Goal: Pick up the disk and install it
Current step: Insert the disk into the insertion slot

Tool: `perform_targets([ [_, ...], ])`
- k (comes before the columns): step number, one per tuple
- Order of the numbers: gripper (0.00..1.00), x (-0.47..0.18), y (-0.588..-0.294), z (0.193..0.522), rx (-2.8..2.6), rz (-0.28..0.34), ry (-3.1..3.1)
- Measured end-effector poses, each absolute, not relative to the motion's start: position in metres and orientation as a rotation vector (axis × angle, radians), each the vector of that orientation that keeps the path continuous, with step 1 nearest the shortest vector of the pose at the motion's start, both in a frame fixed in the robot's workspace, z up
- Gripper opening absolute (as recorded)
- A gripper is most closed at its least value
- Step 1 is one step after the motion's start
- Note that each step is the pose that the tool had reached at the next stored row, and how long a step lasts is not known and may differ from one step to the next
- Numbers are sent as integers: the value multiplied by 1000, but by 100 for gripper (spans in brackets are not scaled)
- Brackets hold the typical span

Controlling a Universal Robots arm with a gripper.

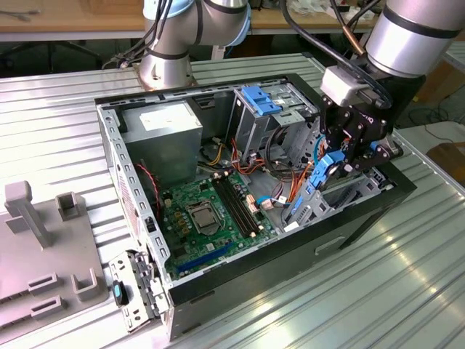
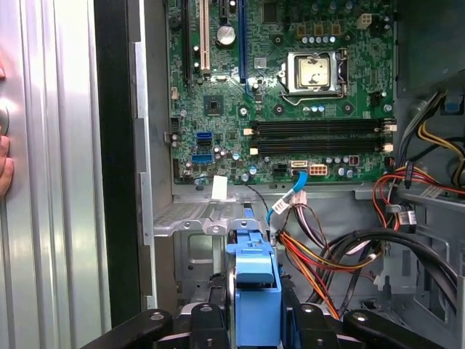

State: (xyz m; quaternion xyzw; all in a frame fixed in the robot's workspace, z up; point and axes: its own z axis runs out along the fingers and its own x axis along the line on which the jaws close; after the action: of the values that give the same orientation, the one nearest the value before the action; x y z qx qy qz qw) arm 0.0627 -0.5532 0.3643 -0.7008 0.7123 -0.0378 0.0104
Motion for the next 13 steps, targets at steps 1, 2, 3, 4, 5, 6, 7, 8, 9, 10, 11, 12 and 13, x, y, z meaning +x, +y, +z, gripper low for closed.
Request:
perform_targets([
  [1,37,63,-553,363,-2187,-118,2223],
  [2,37,63,-553,363,-2187,-118,2223],
  [3,37,63,-553,362,-2187,-118,2223],
  [4,37,63,-553,361,-2187,-118,2223],
  [5,37,63,-553,360,-2187,-118,2223],
  [6,37,63,-553,359,-2187,-118,2223],
  [7,37,63,-553,358,-2187,-118,2223],
  [8,37,63,-553,358,-2187,-118,2223],
  [9,37,63,-553,358,-2187,-118,2223],
  [10,37,63,-553,358,-2187,-118,2223],
  [11,37,63,-553,357,-2187,-118,2223],
  [12,37,63,-553,357,-2187,-118,2223],
  [13,37,63,-553,357,-2187,-118,2223],
])
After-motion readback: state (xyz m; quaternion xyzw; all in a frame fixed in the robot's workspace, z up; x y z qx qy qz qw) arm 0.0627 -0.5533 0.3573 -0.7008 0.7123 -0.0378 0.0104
